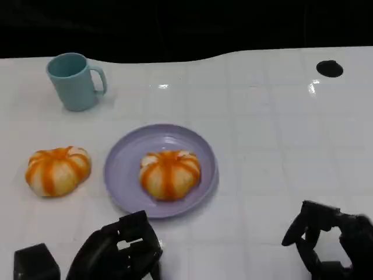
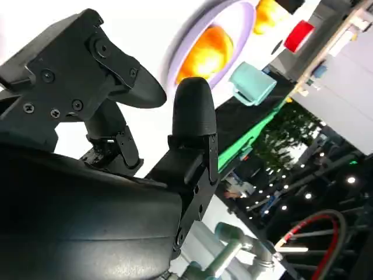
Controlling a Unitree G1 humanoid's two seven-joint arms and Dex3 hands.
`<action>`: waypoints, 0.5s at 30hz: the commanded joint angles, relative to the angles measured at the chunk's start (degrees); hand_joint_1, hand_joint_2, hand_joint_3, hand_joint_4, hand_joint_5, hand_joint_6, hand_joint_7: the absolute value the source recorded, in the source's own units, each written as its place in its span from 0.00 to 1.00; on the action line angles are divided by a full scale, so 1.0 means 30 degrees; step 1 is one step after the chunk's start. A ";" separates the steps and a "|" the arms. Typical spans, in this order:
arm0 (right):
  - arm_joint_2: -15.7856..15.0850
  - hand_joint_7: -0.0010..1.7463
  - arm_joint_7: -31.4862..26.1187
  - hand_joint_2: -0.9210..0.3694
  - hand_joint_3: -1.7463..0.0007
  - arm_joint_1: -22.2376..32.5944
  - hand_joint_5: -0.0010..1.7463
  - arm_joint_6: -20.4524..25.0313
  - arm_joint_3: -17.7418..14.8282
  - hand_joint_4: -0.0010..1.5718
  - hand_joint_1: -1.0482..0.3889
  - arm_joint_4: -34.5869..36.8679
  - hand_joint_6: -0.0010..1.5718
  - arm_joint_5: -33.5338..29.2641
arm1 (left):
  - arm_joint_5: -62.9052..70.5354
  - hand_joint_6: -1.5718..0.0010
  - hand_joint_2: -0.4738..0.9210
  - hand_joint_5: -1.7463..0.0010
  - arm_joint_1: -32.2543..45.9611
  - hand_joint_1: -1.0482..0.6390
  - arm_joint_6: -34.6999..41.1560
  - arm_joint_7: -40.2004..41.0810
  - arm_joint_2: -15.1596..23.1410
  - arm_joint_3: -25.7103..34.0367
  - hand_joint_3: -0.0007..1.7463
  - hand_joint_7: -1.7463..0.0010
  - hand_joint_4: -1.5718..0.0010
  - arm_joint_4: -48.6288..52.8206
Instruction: Grasp the bread from the table and place it into the plate.
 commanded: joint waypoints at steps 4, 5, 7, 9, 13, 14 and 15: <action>0.0026 0.80 -0.0299 0.45 0.25 -0.0422 0.99 -0.0274 -0.0289 0.51 0.66 0.0536 0.45 -0.0085 | -0.0098 0.53 0.86 0.00 -0.0065 0.26 -0.0011 -0.0202 0.0361 0.0228 0.32 0.17 0.50 0.0089; 0.0041 0.80 -0.0367 0.45 0.25 -0.0476 0.99 -0.0303 -0.0299 0.51 0.66 0.0611 0.45 -0.0164 | -0.0050 0.53 0.86 0.00 -0.0066 0.26 -0.0016 -0.0162 0.0384 0.0221 0.32 0.17 0.50 0.0081; 0.0062 0.80 -0.0489 0.45 0.25 -0.0639 0.99 -0.0434 -0.0282 0.51 0.66 0.0883 0.45 -0.0287 | -0.0048 0.53 0.86 0.00 -0.0094 0.26 -0.0088 -0.0189 0.0413 0.0234 0.32 0.17 0.50 0.0137; 0.0065 0.79 -0.0570 0.45 0.25 -0.0774 1.00 -0.0533 -0.0248 0.51 0.66 0.1115 0.45 -0.0384 | -0.0041 0.52 0.86 0.00 -0.0094 0.27 -0.0063 -0.0125 0.0420 0.0243 0.32 0.17 0.50 0.0118; 0.0131 0.78 -0.0456 0.44 0.26 -0.0915 1.00 -0.0425 -0.0121 0.52 0.65 0.1303 0.46 -0.0301 | -0.0114 0.52 0.86 0.00 -0.0159 0.26 -0.0162 -0.0229 0.0452 0.0274 0.32 0.17 0.50 0.0245; 0.0134 0.78 -0.0470 0.44 0.26 -0.0928 1.00 -0.0418 -0.0111 0.52 0.65 0.1315 0.46 -0.0352 | -0.0120 0.52 0.86 0.00 -0.0167 0.26 -0.0168 -0.0232 0.0462 0.0272 0.32 0.17 0.50 0.0253; 0.0131 0.78 -0.0475 0.44 0.26 -0.0934 1.00 -0.0400 -0.0098 0.52 0.65 0.1313 0.46 -0.0407 | -0.0140 0.52 0.86 0.00 -0.0170 0.26 -0.0172 -0.0253 0.0471 0.0272 0.32 0.17 0.50 0.0261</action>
